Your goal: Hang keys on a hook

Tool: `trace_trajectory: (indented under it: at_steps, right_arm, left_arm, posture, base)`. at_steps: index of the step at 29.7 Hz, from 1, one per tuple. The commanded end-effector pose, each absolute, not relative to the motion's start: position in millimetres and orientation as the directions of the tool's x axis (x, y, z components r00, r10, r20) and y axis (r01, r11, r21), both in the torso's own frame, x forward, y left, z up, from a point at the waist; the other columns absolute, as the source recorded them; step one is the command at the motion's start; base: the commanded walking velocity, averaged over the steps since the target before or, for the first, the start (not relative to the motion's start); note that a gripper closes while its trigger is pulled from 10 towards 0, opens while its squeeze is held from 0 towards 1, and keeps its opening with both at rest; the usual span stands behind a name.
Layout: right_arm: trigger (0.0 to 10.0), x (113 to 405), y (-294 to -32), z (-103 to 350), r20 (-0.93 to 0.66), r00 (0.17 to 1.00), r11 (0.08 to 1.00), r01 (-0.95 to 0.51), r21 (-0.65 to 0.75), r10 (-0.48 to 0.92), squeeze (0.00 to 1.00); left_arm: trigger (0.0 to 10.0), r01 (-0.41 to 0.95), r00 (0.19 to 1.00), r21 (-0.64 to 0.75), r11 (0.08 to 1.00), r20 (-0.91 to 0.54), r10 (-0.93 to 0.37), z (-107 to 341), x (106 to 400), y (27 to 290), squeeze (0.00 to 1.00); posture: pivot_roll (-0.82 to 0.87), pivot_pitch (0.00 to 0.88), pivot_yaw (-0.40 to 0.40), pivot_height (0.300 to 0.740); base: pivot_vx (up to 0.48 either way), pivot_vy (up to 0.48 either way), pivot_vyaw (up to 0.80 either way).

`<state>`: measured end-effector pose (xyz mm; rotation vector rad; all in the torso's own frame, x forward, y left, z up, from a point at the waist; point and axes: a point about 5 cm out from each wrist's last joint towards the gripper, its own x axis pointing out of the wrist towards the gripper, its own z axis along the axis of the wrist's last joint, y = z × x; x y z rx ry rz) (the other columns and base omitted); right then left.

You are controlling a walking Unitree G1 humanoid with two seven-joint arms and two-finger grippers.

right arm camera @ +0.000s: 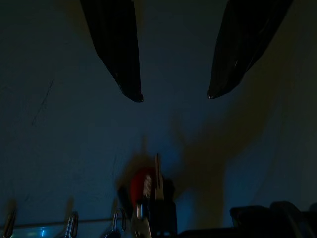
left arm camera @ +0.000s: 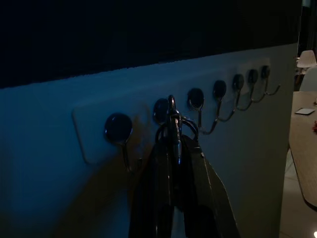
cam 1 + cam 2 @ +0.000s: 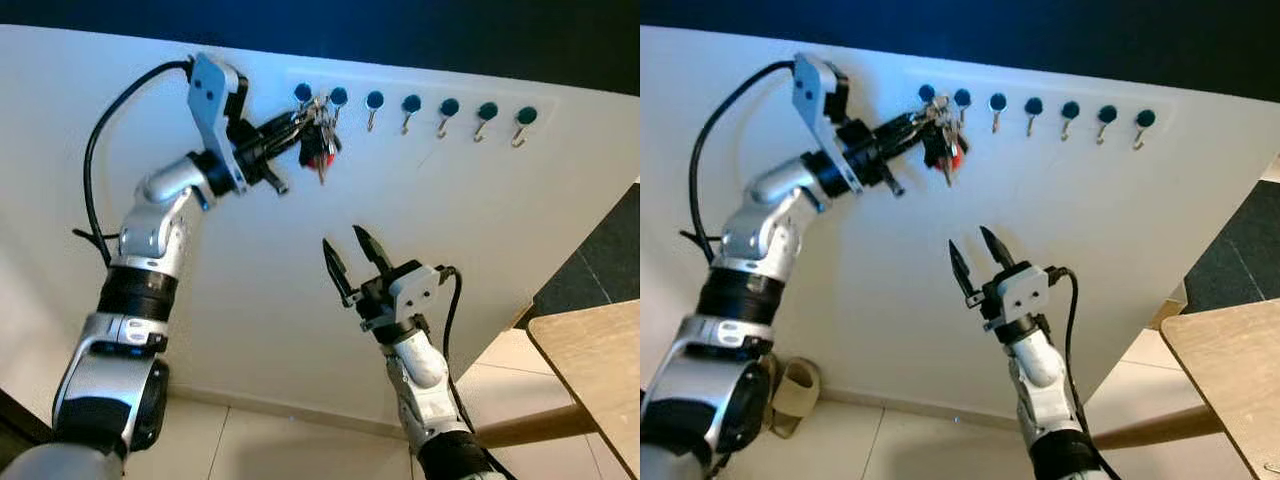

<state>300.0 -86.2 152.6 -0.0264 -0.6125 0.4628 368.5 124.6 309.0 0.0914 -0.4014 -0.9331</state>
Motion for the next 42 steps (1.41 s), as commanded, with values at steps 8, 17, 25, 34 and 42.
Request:
trace_trajectory:
  at_steps: [8, 17, 25, 34, 42]
  right_arm:
    - [10.0, 297.2, -89.0, 152.7, 0.546, 0.730, 0.902, -0.410, -0.132, 0.412, 0.00]
    - [10.0, 296.1, -87.2, 151.4, 0.532, 0.732, 0.896, -0.425, -0.131, 0.425, 0.00]
    - [10.0, 295.7, -87.0, 151.2, 0.525, 0.735, 0.894, -0.431, -0.126, 0.428, 0.00]
    - [10.0, 295.4, -86.4, 151.3, 0.519, 0.738, 0.892, -0.436, -0.122, 0.432, 0.00]
    - [10.0, 294.9, -85.8, 151.7, 0.518, 0.738, 0.891, -0.439, -0.117, 0.432, 0.00]
  left_arm:
    - [10.0, 0.747, 0.550, 0.237, 0.621, 0.304, -0.778, 308.1, 372.1, 133.8, 0.00]
    - [10.0, 0.763, 0.549, 0.194, 0.617, 0.311, -0.776, 303.8, 372.9, 141.1, 0.00]
    - [10.0, 0.766, 0.561, 0.167, 0.620, 0.295, -0.773, 298.3, 374.3, 144.3, 0.00]
    - [10.0, 0.766, 0.604, 0.105, 0.634, 0.220, -0.766, 289.7, 379.3, 147.0, 0.00]
    - [10.0, 0.779, 0.607, 0.032, 0.626, 0.212, -0.766, 287.5, 379.8, 147.9, 0.00]
  posture:
    - [0.05, 0.056, -0.045, 0.740]
    - [0.05, 0.058, -0.049, 0.740]
    - [0.05, 0.059, -0.051, 0.740]
    - [0.05, 0.062, -0.050, 0.740]
    - [0.05, 0.063, -0.049, 0.740]
  base:
    - [0.000, 0.000, 0.00]
    - [0.000, 0.000, 0.00]
    - [0.000, 0.000, 0.00]
    - [0.000, 0.000, 0.00]
    - [0.000, 0.000, 0.00]
